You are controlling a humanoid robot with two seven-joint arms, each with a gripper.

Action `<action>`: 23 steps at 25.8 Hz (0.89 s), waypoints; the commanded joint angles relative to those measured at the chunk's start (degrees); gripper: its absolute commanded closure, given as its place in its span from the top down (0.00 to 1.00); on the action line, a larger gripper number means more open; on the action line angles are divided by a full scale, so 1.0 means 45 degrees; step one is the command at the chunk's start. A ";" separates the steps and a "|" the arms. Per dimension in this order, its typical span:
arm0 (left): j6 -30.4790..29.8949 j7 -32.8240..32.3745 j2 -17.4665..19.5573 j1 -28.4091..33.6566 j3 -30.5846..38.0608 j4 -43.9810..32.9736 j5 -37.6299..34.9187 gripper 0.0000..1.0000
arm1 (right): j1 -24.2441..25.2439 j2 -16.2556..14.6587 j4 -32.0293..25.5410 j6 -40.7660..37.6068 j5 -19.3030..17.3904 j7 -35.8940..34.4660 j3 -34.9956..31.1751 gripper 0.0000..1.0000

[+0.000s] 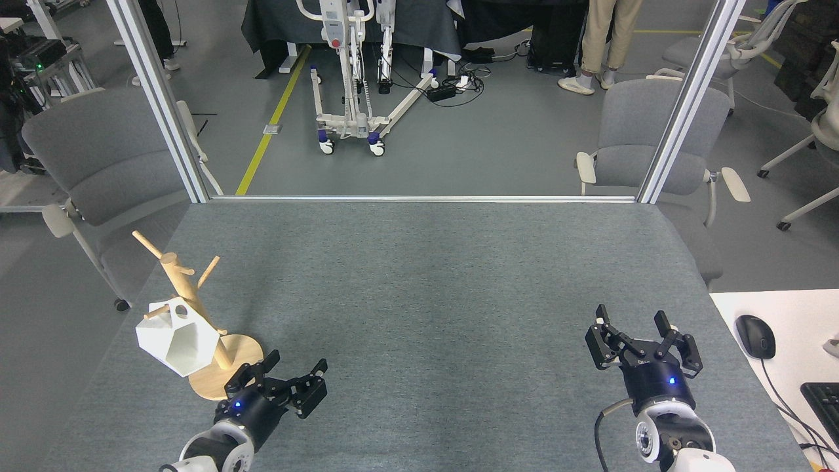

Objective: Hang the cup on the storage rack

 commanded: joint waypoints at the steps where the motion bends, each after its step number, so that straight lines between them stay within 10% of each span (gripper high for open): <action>1: 0.1484 0.0234 -0.0819 -0.0494 -0.0843 0.0119 0.0016 0.98 | 0.0049 -0.0068 -0.0013 -0.0017 -0.0011 -0.0087 0.0001 0.99; 11: 0.8887 0.1816 -0.1015 -0.2018 -0.6039 0.0901 0.0152 0.98 | -0.0068 -0.0283 -0.0071 -0.0036 -0.0030 -0.0087 0.0001 0.99; 23: 0.9707 0.1836 -0.0917 0.0580 -0.6937 -0.2615 0.0172 0.98 | -0.0576 -0.0381 -0.0150 -0.0740 0.0028 -0.0068 -0.0370 0.99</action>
